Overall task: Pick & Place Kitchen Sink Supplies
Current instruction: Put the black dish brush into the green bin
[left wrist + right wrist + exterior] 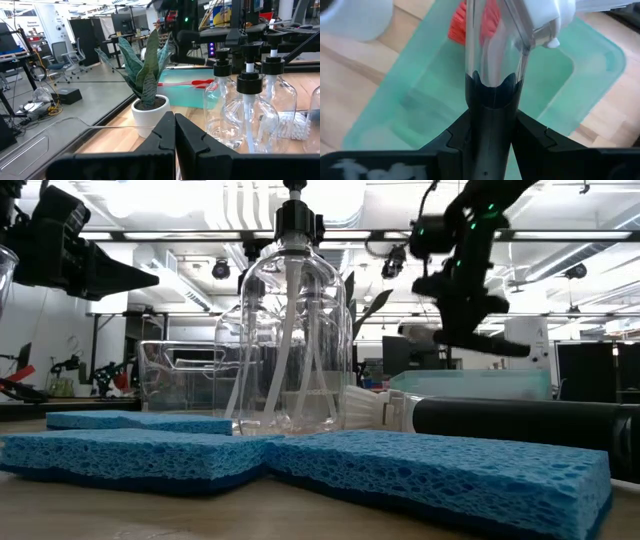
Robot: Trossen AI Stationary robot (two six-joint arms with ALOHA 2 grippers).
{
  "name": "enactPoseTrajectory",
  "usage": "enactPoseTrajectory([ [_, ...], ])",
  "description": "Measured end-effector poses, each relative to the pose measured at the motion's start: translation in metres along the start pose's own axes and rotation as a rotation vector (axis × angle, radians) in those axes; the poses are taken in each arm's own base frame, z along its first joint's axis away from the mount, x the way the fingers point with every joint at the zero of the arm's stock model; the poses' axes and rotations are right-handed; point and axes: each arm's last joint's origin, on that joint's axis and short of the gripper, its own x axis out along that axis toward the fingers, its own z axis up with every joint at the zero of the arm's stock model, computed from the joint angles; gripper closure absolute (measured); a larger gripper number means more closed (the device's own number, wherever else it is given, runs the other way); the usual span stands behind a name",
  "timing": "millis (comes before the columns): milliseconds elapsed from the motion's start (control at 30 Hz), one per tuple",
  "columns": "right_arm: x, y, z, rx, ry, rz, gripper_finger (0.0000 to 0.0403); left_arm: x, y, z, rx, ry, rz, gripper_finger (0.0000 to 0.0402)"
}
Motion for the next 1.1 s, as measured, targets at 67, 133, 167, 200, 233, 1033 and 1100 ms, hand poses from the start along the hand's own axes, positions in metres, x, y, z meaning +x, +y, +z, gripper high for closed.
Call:
enactPoseTrajectory([
  [67, 0.012, 0.001, 0.003, -0.013, 0.031, -0.016, 0.0298, 0.0, 0.0, 0.0, 0.0, 0.0, 0.0, 0.0401],
  [133, 0.022, 0.003, 0.004, -0.01, 0.069, -0.029, 0.0298, 0.0, 0.0, 0.0, 0.0, 0.0, 0.0, 0.0401],
  [167, 0.027, 0.003, 0.004, -0.004, 0.087, -0.032, 0.0298, 0.0, 0.0, 0.0, 0.0, 0.0, 0.0, 0.0401],
  [200, 0.031, 0.004, 0.004, 0.004, 0.104, -0.039, 0.0298, 0.0, 0.0, 0.0, 0.0, 0.0, 0.0, 0.0401],
  [233, 0.035, 0.004, 0.005, 0.006, 0.117, -0.045, 0.0298, 0.0, 0.0, 0.0, 0.0, 0.0, 0.0, 0.0401],
  [1033, 0.051, 0.006, 0.005, -0.019, 0.167, -0.064, 0.0201, 0.0, 0.0, 0.0, 0.0, 0.0, 0.0, 0.0401],
  [1100, 0.045, 0.005, 0.005, -0.018, 0.15, -0.055, 0.0185, 0.0, 0.0, 0.0, 0.0, 0.0, 0.0, 0.0401],
])
